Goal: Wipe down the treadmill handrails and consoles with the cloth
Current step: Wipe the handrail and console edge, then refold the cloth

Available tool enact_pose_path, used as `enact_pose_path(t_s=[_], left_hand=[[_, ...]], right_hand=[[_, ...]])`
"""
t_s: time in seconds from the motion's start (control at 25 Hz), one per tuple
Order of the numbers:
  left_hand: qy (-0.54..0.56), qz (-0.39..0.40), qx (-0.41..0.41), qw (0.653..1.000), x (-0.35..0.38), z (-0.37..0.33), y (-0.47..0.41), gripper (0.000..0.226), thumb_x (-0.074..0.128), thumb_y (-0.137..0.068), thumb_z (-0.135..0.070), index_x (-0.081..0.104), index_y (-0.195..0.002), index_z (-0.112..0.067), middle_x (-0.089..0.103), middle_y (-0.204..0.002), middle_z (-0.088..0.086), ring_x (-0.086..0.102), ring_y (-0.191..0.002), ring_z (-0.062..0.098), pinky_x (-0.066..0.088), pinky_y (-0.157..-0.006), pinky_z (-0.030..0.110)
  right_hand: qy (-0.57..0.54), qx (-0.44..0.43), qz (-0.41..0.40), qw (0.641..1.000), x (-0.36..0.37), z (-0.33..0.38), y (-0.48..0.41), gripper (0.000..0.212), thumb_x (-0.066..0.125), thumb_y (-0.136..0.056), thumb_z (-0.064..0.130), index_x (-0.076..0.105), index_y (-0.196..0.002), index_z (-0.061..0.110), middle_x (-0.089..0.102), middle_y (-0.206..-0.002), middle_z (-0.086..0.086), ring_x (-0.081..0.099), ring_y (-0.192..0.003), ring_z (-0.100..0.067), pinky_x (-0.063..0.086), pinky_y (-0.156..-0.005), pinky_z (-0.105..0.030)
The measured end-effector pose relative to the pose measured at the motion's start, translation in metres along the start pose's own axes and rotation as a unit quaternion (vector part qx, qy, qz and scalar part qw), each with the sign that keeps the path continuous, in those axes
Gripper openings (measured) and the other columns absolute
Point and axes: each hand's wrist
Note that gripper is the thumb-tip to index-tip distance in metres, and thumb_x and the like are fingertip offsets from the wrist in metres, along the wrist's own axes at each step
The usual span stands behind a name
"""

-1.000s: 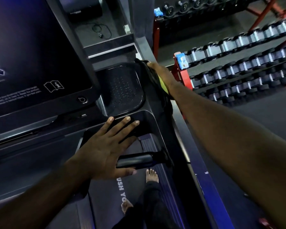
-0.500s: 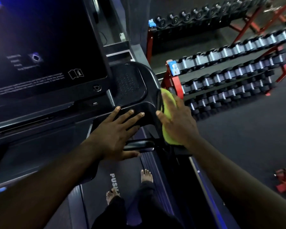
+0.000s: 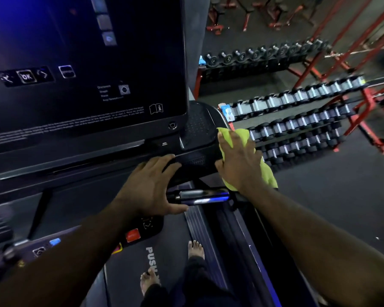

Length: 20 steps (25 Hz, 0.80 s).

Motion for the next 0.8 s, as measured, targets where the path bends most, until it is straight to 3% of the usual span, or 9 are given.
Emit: enact_pose_path(t_s=[0.12, 0.2, 0.32, 0.44, 0.56, 0.6, 0.68, 0.72, 0.8], left_hand=[[0.005, -0.005, 0.000, 1.000, 0.000, -0.002, -0.003, 0.121, 0.053, -0.062, -0.099, 0.032, -0.160, -0.032, 0.017, -0.171, -0.005, 0.022, -0.155, 0.020, 0.028, -0.123, 0.048], [-0.001, -0.003, -0.003, 1.000, 0.001, 0.000, -0.003, 0.120, 0.052, -0.063, -0.099, 0.031, -0.160, -0.032, 0.015, -0.172, -0.004, 0.020, -0.156, 0.021, 0.027, -0.124, 0.048], [0.007, -0.002, -0.008, 1.000, 0.001, 0.000, -0.002, 0.121, 0.054, -0.063, -0.097, 0.029, -0.161, -0.031, 0.014, -0.172, -0.002, 0.019, -0.156, 0.022, 0.026, -0.125, 0.048], [0.006, 0.003, -0.009, 1.000, -0.001, -0.001, -0.003, 0.121, 0.052, -0.063, -0.098, 0.030, -0.161, -0.031, 0.014, -0.173, -0.002, 0.019, -0.157, 0.022, 0.024, -0.124, 0.047], [0.011, -0.001, -0.014, 1.000, 0.001, 0.001, -0.004, 0.122, 0.052, -0.060, -0.099, 0.035, -0.159, -0.030, 0.020, -0.172, -0.003, 0.024, -0.155, 0.023, 0.025, -0.122, 0.047], [0.012, -0.003, -0.018, 1.000, 0.001, 0.001, -0.004, 0.122, 0.052, -0.059, -0.099, 0.037, -0.159, -0.030, 0.021, -0.171, -0.003, 0.026, -0.154, 0.023, 0.027, -0.122, 0.047], [0.011, 0.005, -0.030, 0.999, 0.003, 0.001, -0.006, 0.123, 0.052, -0.059, -0.101, 0.036, -0.159, -0.031, 0.021, -0.172, -0.004, 0.027, -0.154, 0.022, 0.028, -0.124, 0.048], [0.009, 0.012, -0.035, 0.999, 0.003, 0.001, -0.006, 0.123, 0.050, -0.060, -0.101, 0.035, -0.160, -0.032, 0.020, -0.172, -0.004, 0.026, -0.155, 0.022, 0.028, -0.124, 0.048], [0.009, 0.013, -0.038, 0.999, 0.004, 0.000, -0.006, 0.121, 0.051, -0.063, -0.101, 0.034, -0.160, -0.031, 0.020, -0.172, -0.004, 0.026, -0.155, 0.023, 0.028, -0.124, 0.049]], right_hand=[[0.035, 0.010, 0.038, 0.999, -0.011, 0.006, 0.011, 0.082, 0.071, -0.087, 0.045, 0.033, -0.159, 0.034, 0.031, -0.161, -0.004, 0.037, -0.136, -0.048, 0.046, -0.100, -0.062], [0.078, -0.003, 0.016, 0.997, -0.025, 0.016, 0.013, 0.069, 0.069, -0.085, 0.036, 0.048, -0.150, 0.029, 0.045, -0.147, -0.007, 0.045, -0.127, -0.045, 0.050, -0.092, -0.058], [0.121, -0.081, 0.027, 0.989, -0.038, 0.045, 0.021, 0.040, 0.064, -0.084, 0.035, 0.070, -0.122, 0.025, 0.055, -0.124, -0.008, 0.051, -0.116, -0.039, 0.050, -0.083, -0.049], [-0.034, -0.085, 0.077, 0.993, -0.042, 0.056, 0.020, 0.040, 0.070, -0.083, 0.042, 0.073, -0.123, 0.037, 0.059, -0.121, 0.002, 0.056, -0.114, -0.028, 0.050, -0.081, -0.041], [-0.308, -0.041, 0.069, 0.948, -0.066, 0.027, -0.006, 0.052, 0.073, -0.087, 0.041, 0.063, -0.137, 0.049, 0.063, -0.139, 0.014, 0.068, -0.106, -0.009, 0.054, -0.087, -0.027], [-0.342, -0.044, 0.025, 0.938, -0.070, 0.018, -0.021, 0.056, 0.070, -0.092, 0.044, 0.055, -0.145, 0.050, 0.057, -0.149, 0.011, 0.064, -0.121, -0.009, 0.050, -0.102, -0.029], [-0.314, -0.094, 0.008, 0.945, -0.076, 0.015, -0.052, 0.057, 0.047, -0.106, 0.054, 0.029, -0.160, 0.051, 0.032, -0.170, 0.004, 0.032, -0.155, -0.017, 0.024, -0.126, -0.040], [-0.280, -0.131, 0.040, 0.950, -0.074, 0.020, -0.064, 0.055, 0.033, -0.110, 0.056, 0.022, -0.163, 0.048, 0.021, -0.174, 0.003, 0.018, -0.160, -0.021, 0.014, -0.129, -0.045], [-0.189, -0.195, 0.094, 0.958, -0.051, 0.034, -0.074, 0.053, 0.024, -0.112, 0.053, 0.033, -0.161, 0.037, 0.019, -0.175, 0.003, 0.009, -0.162, -0.031, 0.017, -0.128, -0.057]])
Point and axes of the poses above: each hand's wrist, its own y-axis away from the middle knuckle, its own x-axis out of the palm, z = x × y
